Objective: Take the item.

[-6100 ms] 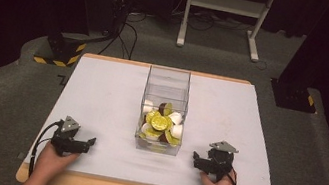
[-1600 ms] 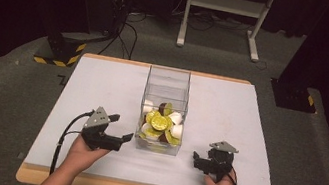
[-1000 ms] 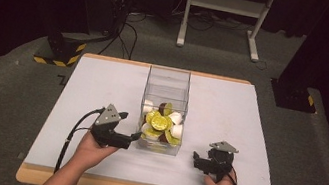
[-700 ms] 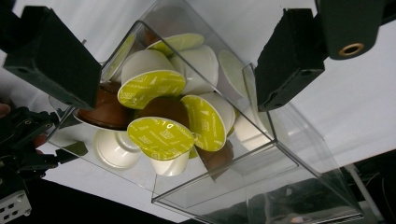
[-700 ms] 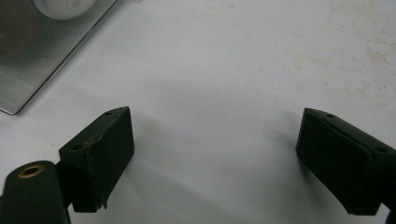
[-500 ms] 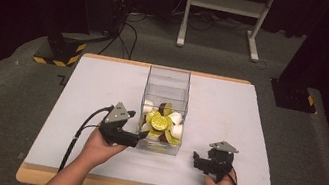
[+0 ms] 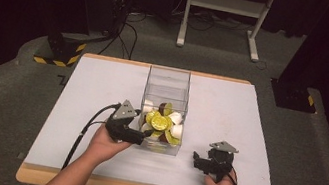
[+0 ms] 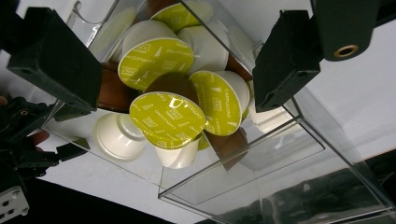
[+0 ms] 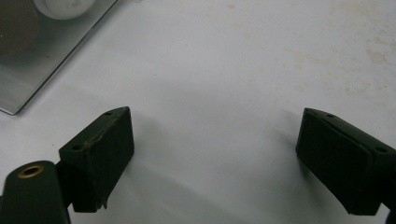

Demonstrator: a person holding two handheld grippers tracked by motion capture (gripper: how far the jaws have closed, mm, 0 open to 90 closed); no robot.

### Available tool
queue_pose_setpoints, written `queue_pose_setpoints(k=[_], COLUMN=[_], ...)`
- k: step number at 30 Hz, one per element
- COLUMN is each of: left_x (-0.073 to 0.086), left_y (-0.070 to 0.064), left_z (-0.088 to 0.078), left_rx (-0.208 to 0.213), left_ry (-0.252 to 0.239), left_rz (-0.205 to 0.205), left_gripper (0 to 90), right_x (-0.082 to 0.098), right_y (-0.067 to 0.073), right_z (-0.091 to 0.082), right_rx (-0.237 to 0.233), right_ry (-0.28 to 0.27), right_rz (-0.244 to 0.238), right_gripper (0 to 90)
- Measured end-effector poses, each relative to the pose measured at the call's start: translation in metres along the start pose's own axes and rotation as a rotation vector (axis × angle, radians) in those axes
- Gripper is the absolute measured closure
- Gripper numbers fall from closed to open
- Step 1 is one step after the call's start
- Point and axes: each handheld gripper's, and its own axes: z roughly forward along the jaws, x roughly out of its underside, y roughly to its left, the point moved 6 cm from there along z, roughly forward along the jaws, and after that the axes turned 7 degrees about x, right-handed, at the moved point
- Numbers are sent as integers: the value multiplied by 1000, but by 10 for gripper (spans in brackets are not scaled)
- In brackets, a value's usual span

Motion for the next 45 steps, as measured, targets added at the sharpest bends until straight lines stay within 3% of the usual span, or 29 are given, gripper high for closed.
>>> queue_pose_setpoints(k=[6, 21, 28, 35, 39, 45], left_x=[2, 2, 3, 5, 7, 10], left_y=[0, -7, -9, -6, -4, -3], left_z=[6, 27, 36, 41, 45, 48], left_rx=[10, 31, 16, 3, -15, -16], left_ry=[10, 53, 59, 86, 82, 93], left_rz=[-18, 0, -4, 36, 16, 28], left_gripper=[182, 184, 183, 195, 196, 207], right_x=[0, 0, 0, 0, 0, 0], right_y=[0, 0, 0, 0, 0, 0], right_z=[0, 0, 0, 0, 0, 0], right_rx=[0, -1, -2, -2, -2, -2], right_ry=[0, 1, 1, 0, 0, 0], right_rz=[0, 3, 3, 3, 3, 3], right_gripper=[112, 112, 112, 112, 112, 112])
